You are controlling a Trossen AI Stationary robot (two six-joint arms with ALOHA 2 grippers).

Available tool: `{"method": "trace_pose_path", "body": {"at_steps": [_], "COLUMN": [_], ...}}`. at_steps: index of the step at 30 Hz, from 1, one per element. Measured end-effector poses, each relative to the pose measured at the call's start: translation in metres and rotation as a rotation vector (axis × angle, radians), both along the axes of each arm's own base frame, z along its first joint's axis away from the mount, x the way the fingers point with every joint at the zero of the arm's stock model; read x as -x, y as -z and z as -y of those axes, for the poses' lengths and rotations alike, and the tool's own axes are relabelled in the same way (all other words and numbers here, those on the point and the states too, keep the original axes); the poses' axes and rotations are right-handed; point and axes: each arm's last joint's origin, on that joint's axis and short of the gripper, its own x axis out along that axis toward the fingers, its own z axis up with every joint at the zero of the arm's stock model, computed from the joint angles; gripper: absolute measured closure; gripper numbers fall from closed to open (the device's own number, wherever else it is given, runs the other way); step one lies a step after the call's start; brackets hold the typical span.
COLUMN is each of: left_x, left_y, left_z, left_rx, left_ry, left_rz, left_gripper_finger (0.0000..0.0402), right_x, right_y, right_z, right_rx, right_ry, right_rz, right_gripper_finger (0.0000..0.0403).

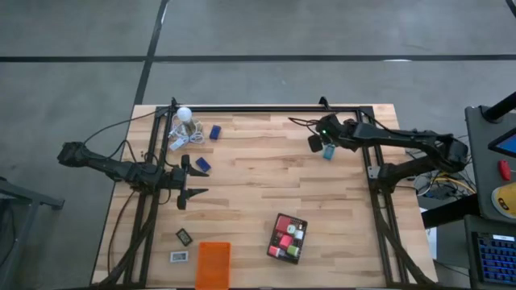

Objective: Pick & Place Office items
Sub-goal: Put the right white timer in the orange bin

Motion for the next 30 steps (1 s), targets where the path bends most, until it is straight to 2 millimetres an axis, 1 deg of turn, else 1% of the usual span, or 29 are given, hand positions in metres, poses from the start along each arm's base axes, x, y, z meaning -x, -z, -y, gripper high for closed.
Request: {"method": "trace_pose_path", "body": {"at_steps": [4, 7, 10, 15, 19, 22, 26, 30], "left_x": [0.0, 0.0, 0.0, 0.0, 0.0, 0.0, 0.0, 0.0], "left_y": [0.0, 0.0, 0.0, 0.0, 0.0, 0.0, 0.0, 0.0], "left_z": [0.0, 0.0, 0.0, 0.0, 0.0, 0.0, 0.0, 0.0], "left_rx": [0.0, 0.0, 0.0, 0.0, 0.0, 0.0, 0.0, 0.0], "left_ry": [0.0, 0.0, 0.0, 0.0, 0.0, 0.0, 0.0, 0.0], "left_rz": [0.0, 0.001, 0.0, 0.0, 0.0, 0.0, 0.0, 0.001], "left_gripper_finger": [0.0149, 0.0149, 0.0149, 0.0149, 0.0149, 0.0149, 0.0149, 0.0149], "right_x": [-0.006, -0.013, -0.022, -0.04, -0.054, -0.065, -0.079, -0.093], "right_y": [-0.017, -0.028, -0.035, -0.042, -0.044, -0.042, -0.033, -0.019], "right_z": [-0.019, -0.035, -0.053, -0.087, -0.114, -0.132, -0.151, -0.164], "right_rx": [0.05, 0.068, 0.08, 0.111, 0.165, 0.194, 0.198, 0.174], "right_ry": [-0.093, -0.193, -0.328, -0.576, -0.734, -0.817, -0.907, -0.998], "right_rz": [0.114, 0.201, 0.272, 0.36, 0.429, 0.483, 0.532, 0.57], "right_gripper_finger": [0.0356, 0.0355, 0.0355, 0.0356, 0.0357, 0.0355, 0.0355, 0.0354]}}
